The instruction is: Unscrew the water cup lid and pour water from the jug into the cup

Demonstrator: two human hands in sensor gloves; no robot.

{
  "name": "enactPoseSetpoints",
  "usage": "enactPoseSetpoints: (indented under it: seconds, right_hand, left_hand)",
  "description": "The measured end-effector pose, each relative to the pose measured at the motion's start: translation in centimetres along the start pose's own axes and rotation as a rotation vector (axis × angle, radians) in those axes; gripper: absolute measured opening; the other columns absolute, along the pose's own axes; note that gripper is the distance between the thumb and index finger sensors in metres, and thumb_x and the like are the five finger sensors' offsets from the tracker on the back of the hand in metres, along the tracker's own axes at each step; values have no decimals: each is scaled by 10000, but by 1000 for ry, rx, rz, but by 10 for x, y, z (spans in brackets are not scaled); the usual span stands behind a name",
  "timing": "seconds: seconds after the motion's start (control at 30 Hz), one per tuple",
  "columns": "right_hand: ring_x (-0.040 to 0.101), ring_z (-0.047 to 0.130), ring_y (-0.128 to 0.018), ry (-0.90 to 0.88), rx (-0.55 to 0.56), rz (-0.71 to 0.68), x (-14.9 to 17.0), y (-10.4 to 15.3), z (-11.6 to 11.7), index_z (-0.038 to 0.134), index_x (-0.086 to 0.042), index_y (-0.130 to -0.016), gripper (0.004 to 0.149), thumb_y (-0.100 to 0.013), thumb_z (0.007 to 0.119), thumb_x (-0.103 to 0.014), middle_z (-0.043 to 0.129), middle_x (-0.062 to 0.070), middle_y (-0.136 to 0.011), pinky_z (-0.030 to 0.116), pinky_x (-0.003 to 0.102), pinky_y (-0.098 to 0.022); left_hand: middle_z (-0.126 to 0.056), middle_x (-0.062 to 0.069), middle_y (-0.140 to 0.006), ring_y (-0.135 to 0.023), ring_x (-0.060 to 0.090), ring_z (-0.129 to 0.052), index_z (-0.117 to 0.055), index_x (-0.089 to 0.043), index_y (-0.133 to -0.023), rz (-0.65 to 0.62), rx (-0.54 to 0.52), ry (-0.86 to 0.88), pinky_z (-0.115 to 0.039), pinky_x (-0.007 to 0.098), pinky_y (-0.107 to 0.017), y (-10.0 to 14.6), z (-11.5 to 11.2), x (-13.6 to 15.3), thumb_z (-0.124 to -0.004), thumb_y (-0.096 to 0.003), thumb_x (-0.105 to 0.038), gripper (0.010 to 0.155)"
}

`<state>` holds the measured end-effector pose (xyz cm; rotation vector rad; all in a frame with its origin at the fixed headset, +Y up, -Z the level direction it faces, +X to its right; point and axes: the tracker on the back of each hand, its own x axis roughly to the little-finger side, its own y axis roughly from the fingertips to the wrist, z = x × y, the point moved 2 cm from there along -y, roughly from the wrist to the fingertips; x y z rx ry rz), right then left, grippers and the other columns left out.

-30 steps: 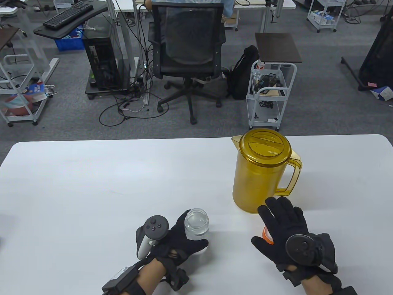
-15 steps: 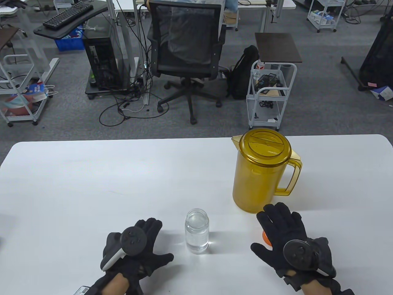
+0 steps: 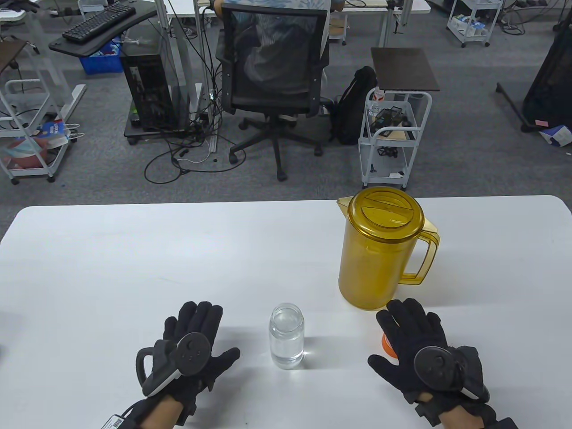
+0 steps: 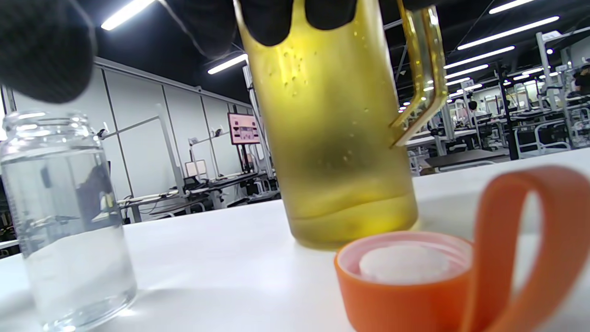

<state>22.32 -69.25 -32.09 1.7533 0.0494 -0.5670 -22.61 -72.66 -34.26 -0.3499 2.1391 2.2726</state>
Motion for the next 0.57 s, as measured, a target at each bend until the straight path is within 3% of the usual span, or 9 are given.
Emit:
enactPoseSetpoints:
  seconds: [0.57]
  right_hand:
    - [398, 356, -1111, 22, 5, 3, 0, -1, 0, 469, -312, -1118, 875, -430, 786, -749, 370, 50, -1204, 383, 737, -732]
  left_hand:
    - [-418, -51, -1251, -1203, 350, -388, -427, -379, -1175, 13, 26, 1, -381, 626, -806, 2, -3, 1, -754, -387, -846, 973]
